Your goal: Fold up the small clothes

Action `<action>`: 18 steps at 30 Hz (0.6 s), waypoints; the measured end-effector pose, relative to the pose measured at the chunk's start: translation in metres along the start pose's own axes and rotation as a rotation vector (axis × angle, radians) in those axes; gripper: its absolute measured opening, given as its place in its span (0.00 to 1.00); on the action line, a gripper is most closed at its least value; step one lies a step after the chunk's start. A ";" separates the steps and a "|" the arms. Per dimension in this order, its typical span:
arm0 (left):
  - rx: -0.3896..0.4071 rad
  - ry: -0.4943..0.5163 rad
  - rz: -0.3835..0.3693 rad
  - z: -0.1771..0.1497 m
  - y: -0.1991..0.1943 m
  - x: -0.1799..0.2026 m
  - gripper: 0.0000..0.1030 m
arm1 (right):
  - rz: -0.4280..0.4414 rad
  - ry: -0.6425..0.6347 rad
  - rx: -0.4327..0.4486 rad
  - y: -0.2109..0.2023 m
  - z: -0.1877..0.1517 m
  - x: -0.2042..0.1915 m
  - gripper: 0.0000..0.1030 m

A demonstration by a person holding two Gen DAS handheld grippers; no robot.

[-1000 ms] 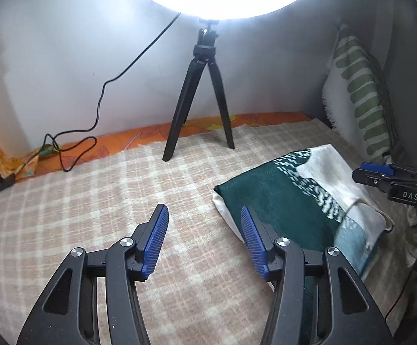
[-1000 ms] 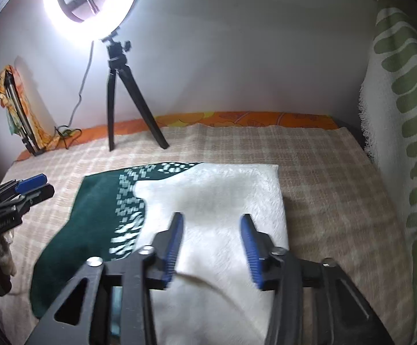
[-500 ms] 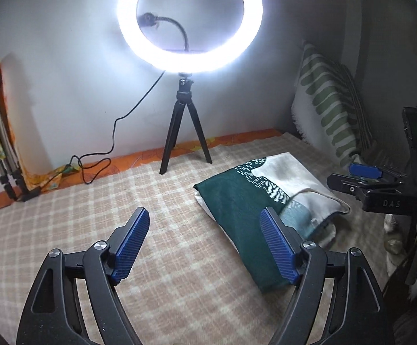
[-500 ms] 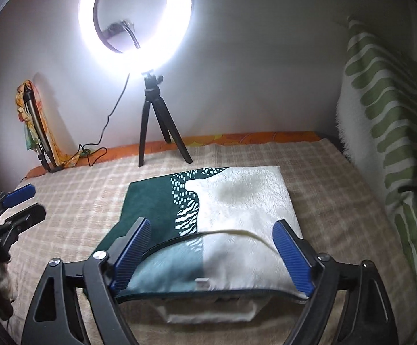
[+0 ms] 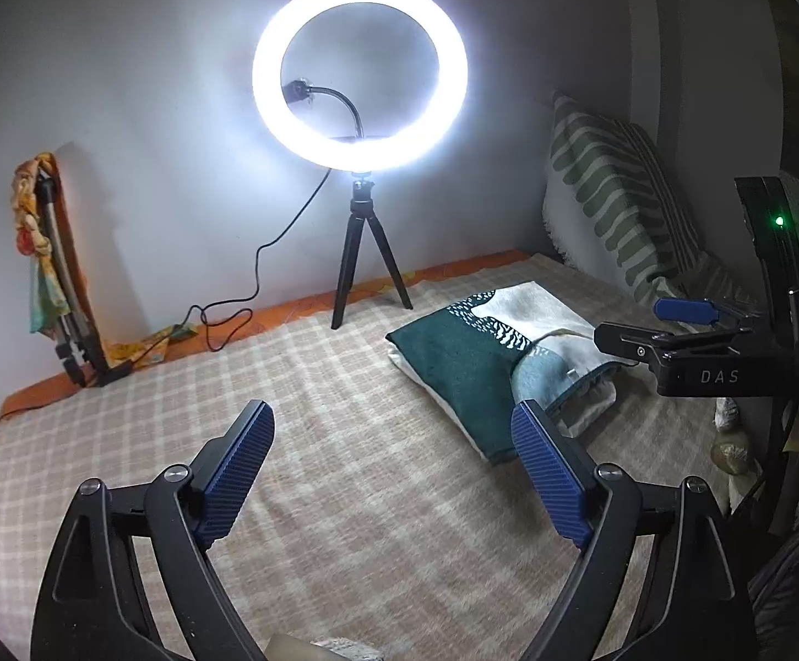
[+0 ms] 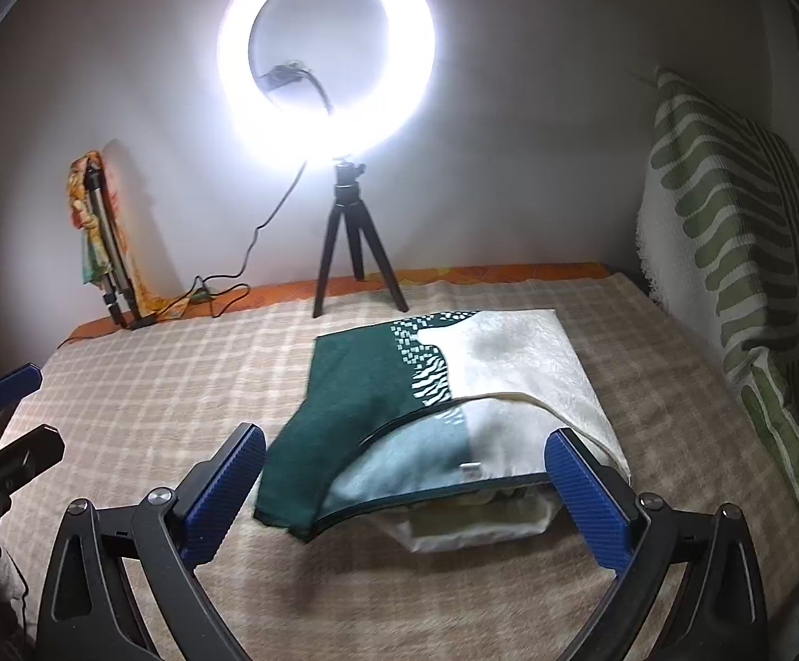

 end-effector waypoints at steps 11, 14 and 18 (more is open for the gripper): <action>-0.012 0.004 0.048 -0.029 -0.020 -0.009 0.99 | -0.045 0.067 0.039 -0.008 -0.021 -0.007 1.00; -0.013 -0.017 0.030 -0.035 -0.021 -0.012 0.99 | -0.057 0.076 0.041 -0.006 -0.027 -0.007 1.00; -0.001 -0.032 0.033 -0.042 -0.023 -0.015 0.99 | -0.089 0.089 0.058 -0.007 -0.034 -0.006 1.00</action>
Point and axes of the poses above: each gripper's, at about its wrist camera, not at the fingertips, and y roughly the way its jaws point, x to its right, z to its top, the point moved 8 cm from there along y, roughly the way its jaws point, and after that the axes turned 5 degrees about -x, right-handed, at the moved point
